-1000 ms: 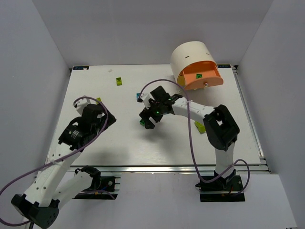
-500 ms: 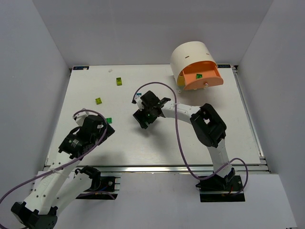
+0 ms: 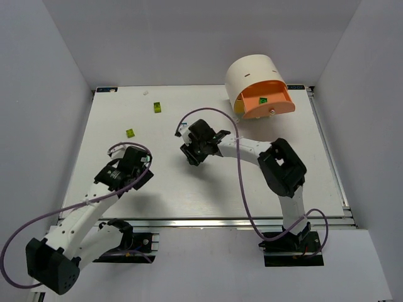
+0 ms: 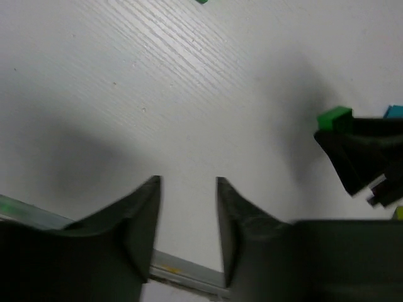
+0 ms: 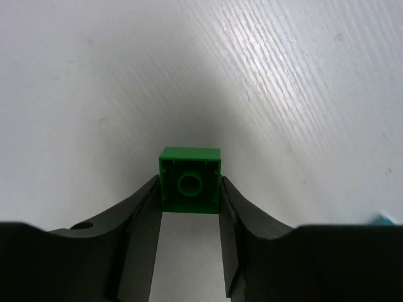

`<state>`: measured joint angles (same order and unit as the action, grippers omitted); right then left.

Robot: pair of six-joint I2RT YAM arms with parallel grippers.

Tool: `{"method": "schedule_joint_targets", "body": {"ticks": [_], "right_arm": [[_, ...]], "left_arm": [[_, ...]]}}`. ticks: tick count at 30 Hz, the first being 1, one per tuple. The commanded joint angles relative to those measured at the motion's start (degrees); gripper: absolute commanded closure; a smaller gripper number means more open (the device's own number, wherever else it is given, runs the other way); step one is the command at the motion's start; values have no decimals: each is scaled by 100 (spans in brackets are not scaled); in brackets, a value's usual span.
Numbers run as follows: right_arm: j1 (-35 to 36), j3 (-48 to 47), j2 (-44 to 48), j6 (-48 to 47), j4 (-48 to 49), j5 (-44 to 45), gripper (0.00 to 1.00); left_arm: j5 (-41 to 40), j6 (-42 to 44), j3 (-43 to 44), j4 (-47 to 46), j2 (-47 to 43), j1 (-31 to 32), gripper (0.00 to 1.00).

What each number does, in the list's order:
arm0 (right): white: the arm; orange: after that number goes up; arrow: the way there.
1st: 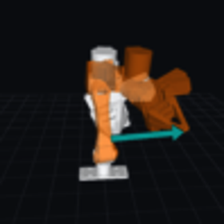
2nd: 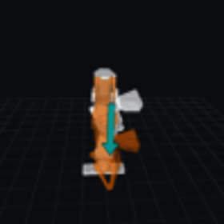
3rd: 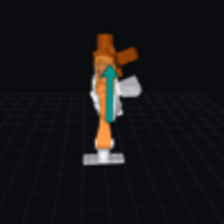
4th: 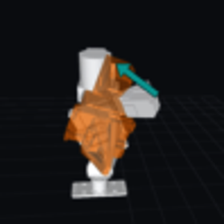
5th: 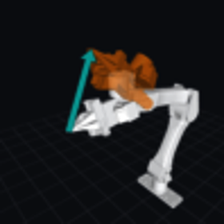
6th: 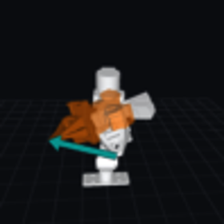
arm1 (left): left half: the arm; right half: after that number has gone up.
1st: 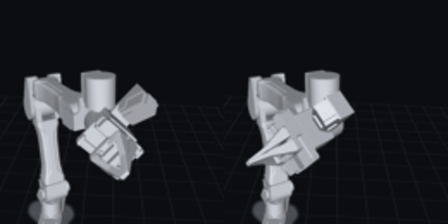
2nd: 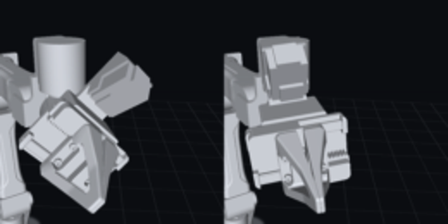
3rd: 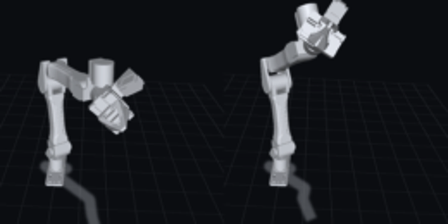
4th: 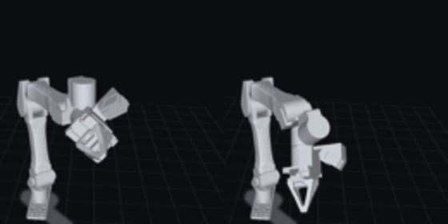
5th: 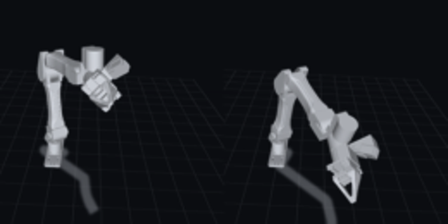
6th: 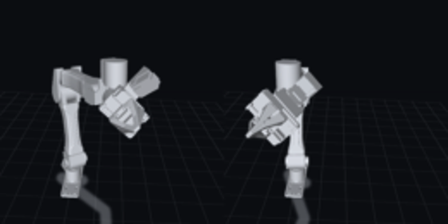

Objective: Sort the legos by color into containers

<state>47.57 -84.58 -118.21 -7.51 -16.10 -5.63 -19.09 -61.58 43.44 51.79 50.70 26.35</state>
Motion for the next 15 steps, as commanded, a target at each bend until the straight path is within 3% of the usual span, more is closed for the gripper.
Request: {"method": "schedule_joint_targets", "body": {"ticks": [1, 4, 8, 11, 15], "right_arm": [[-213, 169, 1246, -225, 458, -499, 100], [-599, 284, 2134, -251, 511, -868, 100], [-1152, 56, 2986, -173, 231, -1142, 100], [-1470, -138, 3268, 160, 19, -766, 100], [-1847, -357, 3454, 566, 124, 436, 100]], "left_arm": [[-138, -556, -11, -231, 405, -85, 58], [-104, -601, 190, -415, 1046, -235, 58], [133, -776, 463, -521, 1828, -498, 23], [283, -803, 691, -564, 2356, -753, 10], [327, -750, 1209, -460, 2910, -1043, 2]]}}
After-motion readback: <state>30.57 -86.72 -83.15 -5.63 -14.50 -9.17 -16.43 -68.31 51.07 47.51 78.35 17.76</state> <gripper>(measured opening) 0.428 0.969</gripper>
